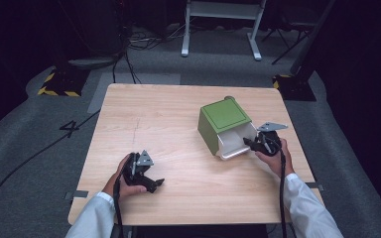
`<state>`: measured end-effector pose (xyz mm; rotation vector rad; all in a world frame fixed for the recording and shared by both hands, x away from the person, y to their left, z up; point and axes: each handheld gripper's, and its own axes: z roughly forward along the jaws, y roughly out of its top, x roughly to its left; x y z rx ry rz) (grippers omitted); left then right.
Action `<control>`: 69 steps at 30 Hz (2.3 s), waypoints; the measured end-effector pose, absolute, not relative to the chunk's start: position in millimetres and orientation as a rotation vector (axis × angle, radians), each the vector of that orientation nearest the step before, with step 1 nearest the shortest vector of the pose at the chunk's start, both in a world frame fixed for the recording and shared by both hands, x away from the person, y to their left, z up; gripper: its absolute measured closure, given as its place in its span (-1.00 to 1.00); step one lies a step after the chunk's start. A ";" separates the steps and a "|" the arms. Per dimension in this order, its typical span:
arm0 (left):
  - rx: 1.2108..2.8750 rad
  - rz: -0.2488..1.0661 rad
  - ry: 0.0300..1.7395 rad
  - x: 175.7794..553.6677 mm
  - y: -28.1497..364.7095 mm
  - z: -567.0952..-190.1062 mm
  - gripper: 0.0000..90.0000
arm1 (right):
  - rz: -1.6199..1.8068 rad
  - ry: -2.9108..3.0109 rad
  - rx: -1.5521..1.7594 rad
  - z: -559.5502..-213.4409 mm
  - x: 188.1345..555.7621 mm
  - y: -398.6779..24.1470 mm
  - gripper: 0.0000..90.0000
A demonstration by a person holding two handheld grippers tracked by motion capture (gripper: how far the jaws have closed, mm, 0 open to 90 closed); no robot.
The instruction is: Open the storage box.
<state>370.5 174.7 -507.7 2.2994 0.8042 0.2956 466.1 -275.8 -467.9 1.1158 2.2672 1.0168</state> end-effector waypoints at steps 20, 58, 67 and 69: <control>2.299 0.296 0.805 370.5 174.7 -507.7 -1.00 | 1.006 2.240 1.134 -464.1 443.5 -285.3 0.75; 2.299 0.296 0.804 370.5 174.7 -507.8 -1.00 | 1.030 2.267 1.080 -456.4 399.5 -320.7 0.89; 2.299 0.296 0.804 370.5 174.7 -507.8 -1.00 | 1.036 2.270 1.079 -457.1 392.4 -324.8 0.89; 2.299 0.296 0.805 370.5 174.7 -507.8 -1.00 | 1.036 2.271 1.076 -457.1 391.6 -325.5 0.88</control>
